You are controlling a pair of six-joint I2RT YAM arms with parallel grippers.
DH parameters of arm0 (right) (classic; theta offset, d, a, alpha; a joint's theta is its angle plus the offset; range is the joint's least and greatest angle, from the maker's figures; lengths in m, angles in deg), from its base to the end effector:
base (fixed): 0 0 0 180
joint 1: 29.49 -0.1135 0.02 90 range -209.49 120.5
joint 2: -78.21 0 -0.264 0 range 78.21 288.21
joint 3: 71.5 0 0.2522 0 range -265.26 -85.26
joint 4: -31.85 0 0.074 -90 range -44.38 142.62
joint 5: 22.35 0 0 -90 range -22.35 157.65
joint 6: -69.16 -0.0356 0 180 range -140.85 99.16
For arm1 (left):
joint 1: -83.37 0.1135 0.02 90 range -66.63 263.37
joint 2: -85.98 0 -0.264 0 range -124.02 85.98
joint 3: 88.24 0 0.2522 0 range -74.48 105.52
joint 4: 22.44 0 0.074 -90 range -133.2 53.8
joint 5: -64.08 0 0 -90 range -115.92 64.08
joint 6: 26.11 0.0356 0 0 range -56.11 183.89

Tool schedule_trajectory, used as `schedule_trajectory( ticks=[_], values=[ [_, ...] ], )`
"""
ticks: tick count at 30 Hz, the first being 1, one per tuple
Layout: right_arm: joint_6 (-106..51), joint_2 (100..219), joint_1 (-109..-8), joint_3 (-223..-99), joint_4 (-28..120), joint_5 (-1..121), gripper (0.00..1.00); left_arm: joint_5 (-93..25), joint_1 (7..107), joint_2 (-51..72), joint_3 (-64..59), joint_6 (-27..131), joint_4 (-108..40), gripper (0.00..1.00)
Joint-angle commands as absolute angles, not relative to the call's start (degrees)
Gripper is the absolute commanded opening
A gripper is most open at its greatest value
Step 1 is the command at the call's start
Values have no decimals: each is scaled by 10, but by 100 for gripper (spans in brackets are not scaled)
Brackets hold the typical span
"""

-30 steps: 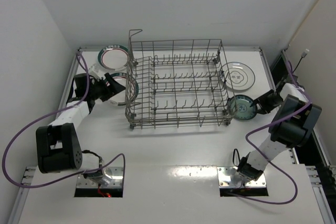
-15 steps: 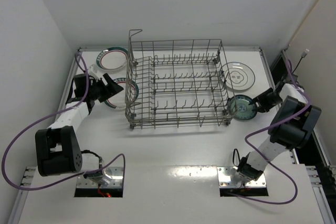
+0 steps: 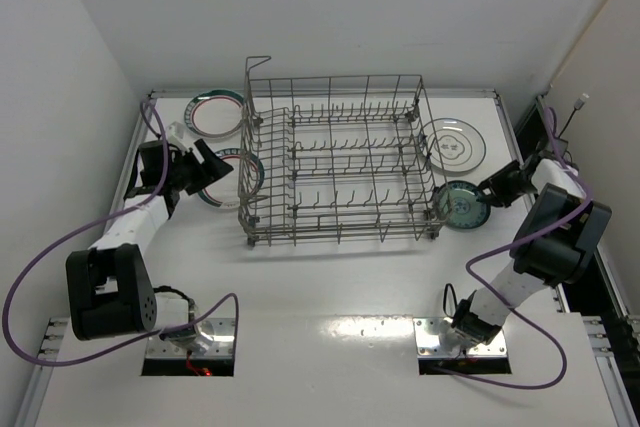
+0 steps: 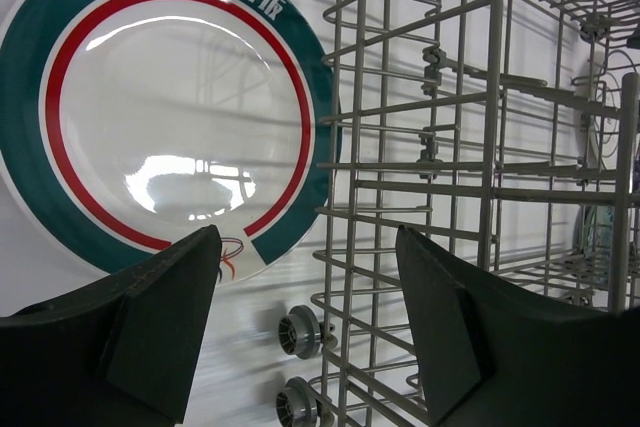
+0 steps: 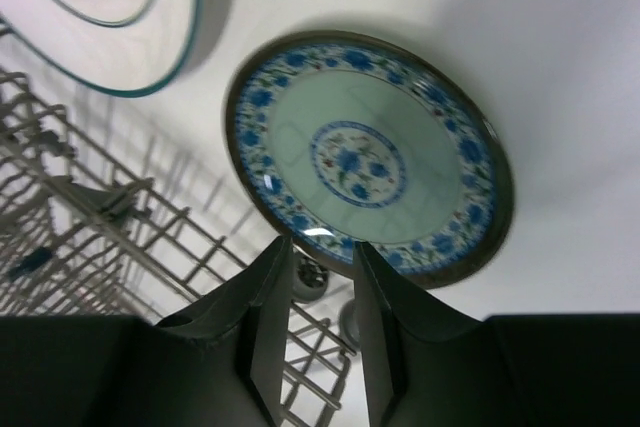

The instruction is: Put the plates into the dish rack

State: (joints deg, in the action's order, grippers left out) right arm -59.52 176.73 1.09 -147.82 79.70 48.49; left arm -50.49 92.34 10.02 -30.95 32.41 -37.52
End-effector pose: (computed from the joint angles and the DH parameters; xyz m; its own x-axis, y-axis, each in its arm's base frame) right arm 0.2895 -0.1575 0.1781 -0.3917 0.9172 -0.0735 0.8056 0.3805 0.4541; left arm 0.2822 0.0296 0.2298 -0.5723 -0.5711 -0.5885 -0.1163 0.7669 -0.6312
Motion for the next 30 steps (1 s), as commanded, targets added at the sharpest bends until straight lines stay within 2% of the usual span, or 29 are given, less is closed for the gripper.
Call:
schedule_trajectory(
  ticks=[1,7,11,17,24,30],
  values=[
    [-607,1752,1,-1474,732,431,26,-503,921,120,-300,337,-367,68],
    [-646,1766,-11,-1474,672,444,27,-508,921,115,-300,337,-362,68],
    [-669,1815,-16,-1532,650,456,30,-508,921,115,-300,337,-362,68],
    [-646,1915,-33,-1684,723,468,31,-513,921,120,-290,343,-351,68],
    [-628,1976,-33,-1758,757,502,33,-513,921,125,-289,343,-351,68],
    [-611,1998,-28,-1754,777,520,33,-508,921,120,-284,343,-357,68]
  ],
)
